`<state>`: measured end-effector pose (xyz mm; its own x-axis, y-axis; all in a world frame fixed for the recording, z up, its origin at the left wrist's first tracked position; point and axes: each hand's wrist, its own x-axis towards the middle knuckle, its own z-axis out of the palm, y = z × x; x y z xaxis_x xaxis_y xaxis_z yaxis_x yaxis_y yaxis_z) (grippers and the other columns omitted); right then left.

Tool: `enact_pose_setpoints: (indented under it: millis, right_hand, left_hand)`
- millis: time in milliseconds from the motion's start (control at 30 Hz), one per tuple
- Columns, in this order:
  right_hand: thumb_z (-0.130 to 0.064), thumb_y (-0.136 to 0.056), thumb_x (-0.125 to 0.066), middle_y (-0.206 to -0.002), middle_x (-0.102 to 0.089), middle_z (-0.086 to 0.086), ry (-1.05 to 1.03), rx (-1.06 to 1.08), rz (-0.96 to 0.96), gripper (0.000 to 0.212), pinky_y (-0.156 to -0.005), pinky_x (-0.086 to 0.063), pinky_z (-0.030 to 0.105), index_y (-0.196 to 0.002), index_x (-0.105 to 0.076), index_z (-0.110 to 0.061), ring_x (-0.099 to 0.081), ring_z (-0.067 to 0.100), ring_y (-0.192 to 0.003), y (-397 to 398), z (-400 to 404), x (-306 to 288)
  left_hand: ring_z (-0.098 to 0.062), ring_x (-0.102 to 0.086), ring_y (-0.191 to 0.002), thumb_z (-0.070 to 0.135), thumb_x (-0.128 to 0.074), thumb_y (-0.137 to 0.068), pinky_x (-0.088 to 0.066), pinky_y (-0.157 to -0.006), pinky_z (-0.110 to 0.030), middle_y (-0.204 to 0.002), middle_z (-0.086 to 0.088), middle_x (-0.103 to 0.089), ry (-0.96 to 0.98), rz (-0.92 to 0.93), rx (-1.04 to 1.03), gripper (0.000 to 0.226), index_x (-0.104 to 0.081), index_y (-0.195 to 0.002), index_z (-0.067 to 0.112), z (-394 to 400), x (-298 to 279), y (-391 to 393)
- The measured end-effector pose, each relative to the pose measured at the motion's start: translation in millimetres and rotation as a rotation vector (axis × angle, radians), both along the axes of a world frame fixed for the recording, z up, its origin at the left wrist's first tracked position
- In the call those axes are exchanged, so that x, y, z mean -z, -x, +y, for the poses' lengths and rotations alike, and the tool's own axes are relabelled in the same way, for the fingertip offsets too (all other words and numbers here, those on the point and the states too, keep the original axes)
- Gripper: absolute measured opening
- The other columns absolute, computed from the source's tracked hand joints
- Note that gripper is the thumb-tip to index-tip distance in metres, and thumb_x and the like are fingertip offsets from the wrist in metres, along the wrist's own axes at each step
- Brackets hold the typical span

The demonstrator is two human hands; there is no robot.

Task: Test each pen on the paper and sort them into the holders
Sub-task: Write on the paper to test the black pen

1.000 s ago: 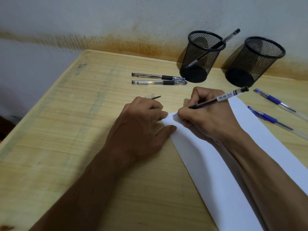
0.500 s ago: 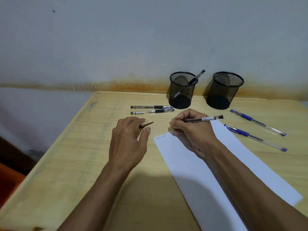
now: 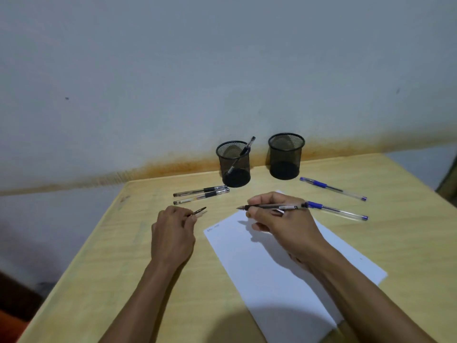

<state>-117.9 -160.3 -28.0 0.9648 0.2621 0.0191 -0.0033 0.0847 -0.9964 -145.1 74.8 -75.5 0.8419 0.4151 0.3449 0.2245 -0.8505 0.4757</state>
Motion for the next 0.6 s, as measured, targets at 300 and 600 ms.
enact_pose_setpoints:
  millis: [300,600]
  right_hand:
    - [-0.031,-0.089,-0.071,-0.073,-0.076,-0.003,-0.087,0.051,-0.181,0.015,-0.061,-0.060,0.026,-0.091,-0.072,-0.016,-0.078,0.015,-0.078,12.6,-9.4,-25.2]
    - [-0.041,-0.082,-0.070,-0.071,-0.075,0.000,0.038,0.040,-0.280,0.020,-0.054,-0.055,0.021,-0.086,-0.073,-0.022,-0.074,0.008,-0.067,19.9,-5.1,-28.2]
  left_hand:
    - [-0.008,-0.066,-0.084,0.020,-0.067,-0.090,-0.049,-0.078,-0.029,-0.091,0.003,-0.076,0.826,-0.206,0.188,0.009,-0.076,-0.089,0.022,-54.0,-32.6,36.4]
    - [-0.004,-0.065,-0.080,0.012,-0.066,-0.088,-0.049,-0.068,-0.015,-0.089,0.001,-0.074,0.904,-0.230,0.315,0.016,-0.077,-0.085,0.023,-69.3,-46.8,49.6]
